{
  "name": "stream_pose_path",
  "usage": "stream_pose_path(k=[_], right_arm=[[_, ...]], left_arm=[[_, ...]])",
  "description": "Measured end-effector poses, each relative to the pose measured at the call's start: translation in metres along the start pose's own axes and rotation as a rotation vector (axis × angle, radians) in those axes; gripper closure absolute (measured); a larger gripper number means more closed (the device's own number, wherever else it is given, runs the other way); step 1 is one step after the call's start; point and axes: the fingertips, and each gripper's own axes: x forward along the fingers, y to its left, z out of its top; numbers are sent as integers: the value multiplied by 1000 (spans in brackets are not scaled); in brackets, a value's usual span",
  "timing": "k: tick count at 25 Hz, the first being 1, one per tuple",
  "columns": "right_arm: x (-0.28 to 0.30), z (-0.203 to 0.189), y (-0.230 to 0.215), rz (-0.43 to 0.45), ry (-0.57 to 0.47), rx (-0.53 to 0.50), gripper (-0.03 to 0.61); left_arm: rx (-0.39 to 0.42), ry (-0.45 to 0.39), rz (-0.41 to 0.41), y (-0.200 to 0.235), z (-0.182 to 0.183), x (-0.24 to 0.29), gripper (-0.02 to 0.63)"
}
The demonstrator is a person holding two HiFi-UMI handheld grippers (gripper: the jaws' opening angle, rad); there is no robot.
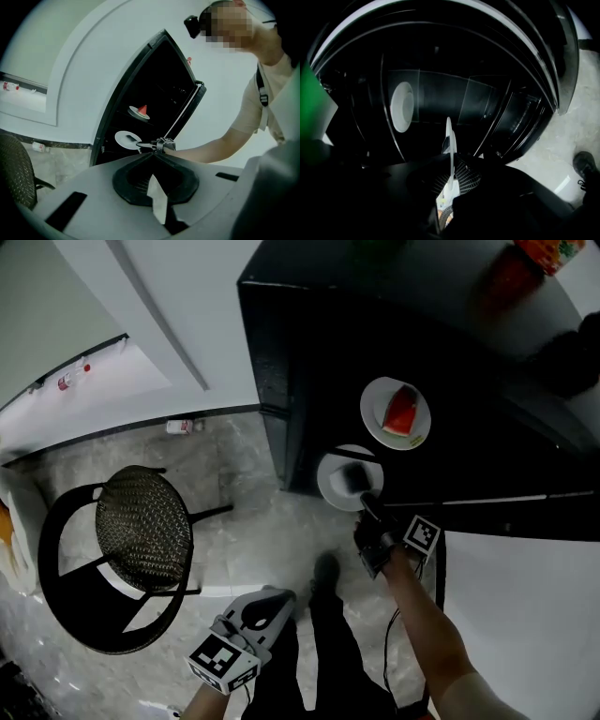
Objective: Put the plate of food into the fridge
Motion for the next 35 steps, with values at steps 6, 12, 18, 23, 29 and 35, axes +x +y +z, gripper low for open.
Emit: stream_pose_path(k=[6,12,18,23,29,35], right_arm=[[17,7,-14,-19,-20,22,551],[33,20,-24,-27,-51,31,551],[45,29,-29,-34,-76,24,551],[52,39,-37,-54,-99,23,551],[59,42,-46,-87,-114,16,552],[70,47,-47,-125,-147,8,552]], left_arm=[[-19,5,-7,1,-10,8,604],[-18,28,-5,6,-24,11,604],[-31,27,1,12,-27,11,604],[-43,25,-1,16,-32,13,604],[-64,33,1,16,-40,11,604],[-77,29,10,18,-44,7,604]])
